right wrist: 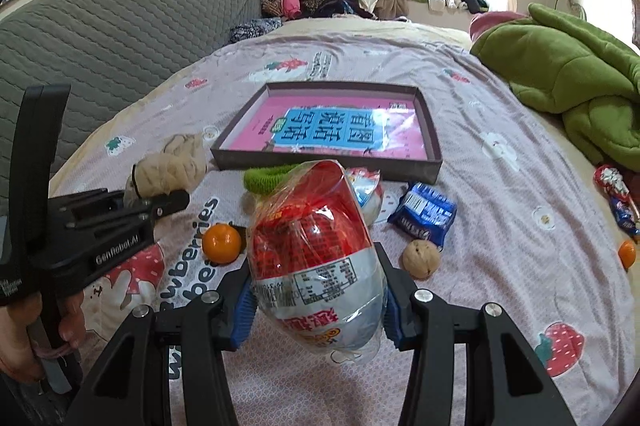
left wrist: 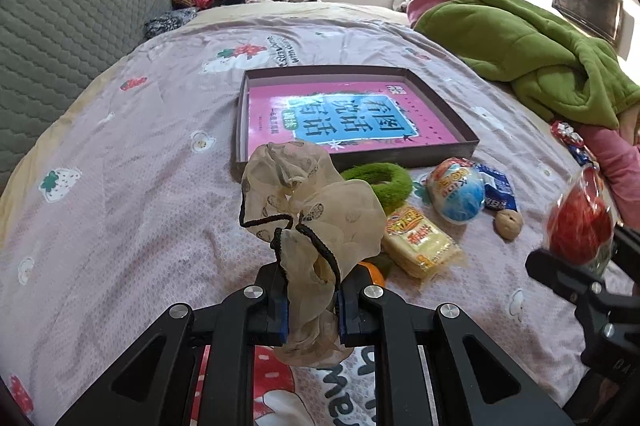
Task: Organize objects
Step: 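Lift and carry the mesh bag with left tool while right tool carries the egg to the box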
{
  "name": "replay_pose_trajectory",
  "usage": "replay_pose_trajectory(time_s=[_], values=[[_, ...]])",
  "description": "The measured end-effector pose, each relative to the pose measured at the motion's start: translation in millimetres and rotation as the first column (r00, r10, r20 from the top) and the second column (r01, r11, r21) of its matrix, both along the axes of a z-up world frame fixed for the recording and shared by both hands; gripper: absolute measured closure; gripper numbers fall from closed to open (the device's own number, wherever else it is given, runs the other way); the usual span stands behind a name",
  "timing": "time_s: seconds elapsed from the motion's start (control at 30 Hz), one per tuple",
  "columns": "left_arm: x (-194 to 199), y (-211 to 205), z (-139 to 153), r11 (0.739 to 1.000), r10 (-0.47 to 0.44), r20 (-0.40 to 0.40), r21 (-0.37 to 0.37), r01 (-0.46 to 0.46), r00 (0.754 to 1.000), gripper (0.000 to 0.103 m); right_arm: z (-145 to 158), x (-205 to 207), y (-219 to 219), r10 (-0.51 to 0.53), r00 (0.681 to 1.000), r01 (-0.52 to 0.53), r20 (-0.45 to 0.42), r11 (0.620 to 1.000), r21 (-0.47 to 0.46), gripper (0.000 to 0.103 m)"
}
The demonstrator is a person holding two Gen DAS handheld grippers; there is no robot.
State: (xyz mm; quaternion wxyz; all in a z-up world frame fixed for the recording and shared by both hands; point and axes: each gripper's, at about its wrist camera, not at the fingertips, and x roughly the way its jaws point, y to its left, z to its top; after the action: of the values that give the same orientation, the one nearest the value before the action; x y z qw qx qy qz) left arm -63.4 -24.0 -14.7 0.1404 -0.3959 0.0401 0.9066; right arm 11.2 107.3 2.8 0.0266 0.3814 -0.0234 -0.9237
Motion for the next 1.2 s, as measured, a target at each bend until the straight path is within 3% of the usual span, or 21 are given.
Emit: replay_pose_trajectory(time_s=[0.67, 1.2], values=[[10, 15, 33, 0.999, 0.048, -0.039, -0.007, -0.048, 0.998, 0.087, 39, -14, 19, 0.022, 0.994, -0.022, -0.105, 1.000, 0.001, 0.052], [-53, 38, 65, 0.998, 0.060, -0.089, -0.032, -0.063, 0.994, 0.086, 68, -78, 41, 0.071, 0.987, -0.064, -0.147, 0.997, 0.052, 0.052]])
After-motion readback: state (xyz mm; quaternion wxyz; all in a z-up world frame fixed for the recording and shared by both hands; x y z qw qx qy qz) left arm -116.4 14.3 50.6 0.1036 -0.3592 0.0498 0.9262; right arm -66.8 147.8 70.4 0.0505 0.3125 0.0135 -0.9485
